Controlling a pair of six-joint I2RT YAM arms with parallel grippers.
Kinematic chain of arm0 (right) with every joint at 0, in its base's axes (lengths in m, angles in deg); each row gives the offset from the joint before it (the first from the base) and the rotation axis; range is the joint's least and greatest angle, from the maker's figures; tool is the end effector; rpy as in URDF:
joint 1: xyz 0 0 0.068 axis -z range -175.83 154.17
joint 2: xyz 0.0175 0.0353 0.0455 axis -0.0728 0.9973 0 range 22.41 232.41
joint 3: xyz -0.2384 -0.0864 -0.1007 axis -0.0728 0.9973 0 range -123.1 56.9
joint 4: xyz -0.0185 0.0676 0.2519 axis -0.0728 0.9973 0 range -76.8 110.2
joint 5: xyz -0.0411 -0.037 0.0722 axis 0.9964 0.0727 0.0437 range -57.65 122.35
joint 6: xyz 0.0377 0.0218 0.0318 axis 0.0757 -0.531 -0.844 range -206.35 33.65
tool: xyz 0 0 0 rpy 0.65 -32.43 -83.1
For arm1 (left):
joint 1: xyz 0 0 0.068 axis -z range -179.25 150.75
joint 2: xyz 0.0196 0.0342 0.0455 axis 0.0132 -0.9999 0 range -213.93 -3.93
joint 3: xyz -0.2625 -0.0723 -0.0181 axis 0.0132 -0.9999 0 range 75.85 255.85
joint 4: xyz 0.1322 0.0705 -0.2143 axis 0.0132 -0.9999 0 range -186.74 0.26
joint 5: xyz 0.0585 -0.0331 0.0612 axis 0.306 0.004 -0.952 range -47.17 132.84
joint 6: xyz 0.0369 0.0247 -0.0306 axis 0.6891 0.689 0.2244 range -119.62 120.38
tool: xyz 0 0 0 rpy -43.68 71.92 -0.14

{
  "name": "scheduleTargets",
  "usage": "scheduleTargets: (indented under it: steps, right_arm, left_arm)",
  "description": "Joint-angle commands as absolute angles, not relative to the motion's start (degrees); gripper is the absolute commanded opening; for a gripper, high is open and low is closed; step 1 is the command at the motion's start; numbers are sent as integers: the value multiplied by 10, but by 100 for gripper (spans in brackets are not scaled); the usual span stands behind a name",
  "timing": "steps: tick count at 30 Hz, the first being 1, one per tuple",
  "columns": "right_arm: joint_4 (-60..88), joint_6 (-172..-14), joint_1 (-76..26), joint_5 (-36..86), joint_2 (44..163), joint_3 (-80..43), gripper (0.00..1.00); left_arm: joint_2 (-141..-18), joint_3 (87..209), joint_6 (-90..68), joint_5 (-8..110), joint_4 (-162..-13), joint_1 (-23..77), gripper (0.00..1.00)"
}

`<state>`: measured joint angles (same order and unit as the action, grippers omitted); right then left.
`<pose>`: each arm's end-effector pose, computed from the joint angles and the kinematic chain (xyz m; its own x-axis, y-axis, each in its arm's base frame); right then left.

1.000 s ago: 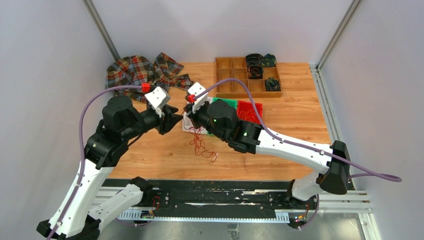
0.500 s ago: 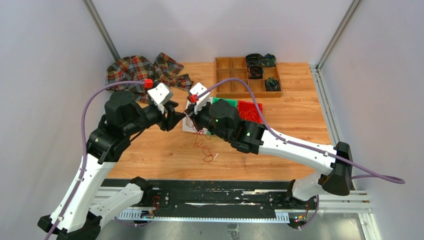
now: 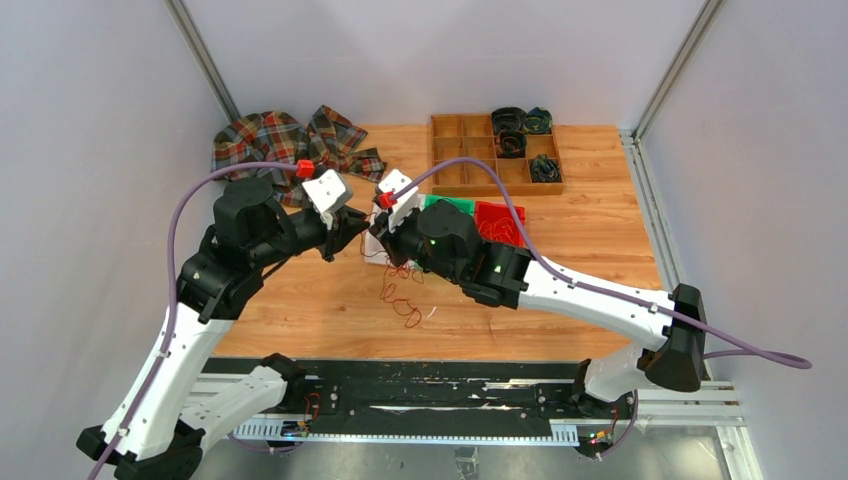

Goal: Untangle the cables

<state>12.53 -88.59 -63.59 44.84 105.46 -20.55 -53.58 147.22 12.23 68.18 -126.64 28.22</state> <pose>0.1381 0.3174 0.4020 -0.0646 -0.0575 -0.9963 -0.8203 0.5716 0.0202 0.1323 -0.0859 0.4334 -0.0665 0.2437 -0.9676 0.8145 0.5734 0.0885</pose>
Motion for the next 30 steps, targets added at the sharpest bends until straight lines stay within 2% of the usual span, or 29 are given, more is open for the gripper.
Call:
scheduleTargets:
  steps: [1, 3, 6, 9, 13, 22, 30]
  right_arm:
    - [116, -898, -643, 446, 1026, -191, 0]
    - [101, -902, -642, 443, 1023, -180, 1]
    - [75, -909, -642, 437, 1023, -165, 3]
    - [39, -918, -638, 423, 1025, -153, 11]
    - [-5, -939, -629, 391, 1036, -146, 15]
    - [-59, -978, -624, 338, 1049, -108, 12]
    - [-99, -998, -624, 371, 1033, -3, 8]
  left_arm:
    - [-524, 1488, 153, 645, -1255, 284, 15]
    - [-518, 1492, 156, 639, -1249, 284, 7]
    - [-517, 1520, 162, 651, -1255, 284, 1]
    - [-532, 1584, 197, 715, -1326, 284, 0]
    - [-553, 1652, 218, 777, -1404, 284, 1]
    - [-566, 1718, 231, 803, -1447, 284, 0]
    - [-603, 1843, 252, 779, -1446, 284, 0]
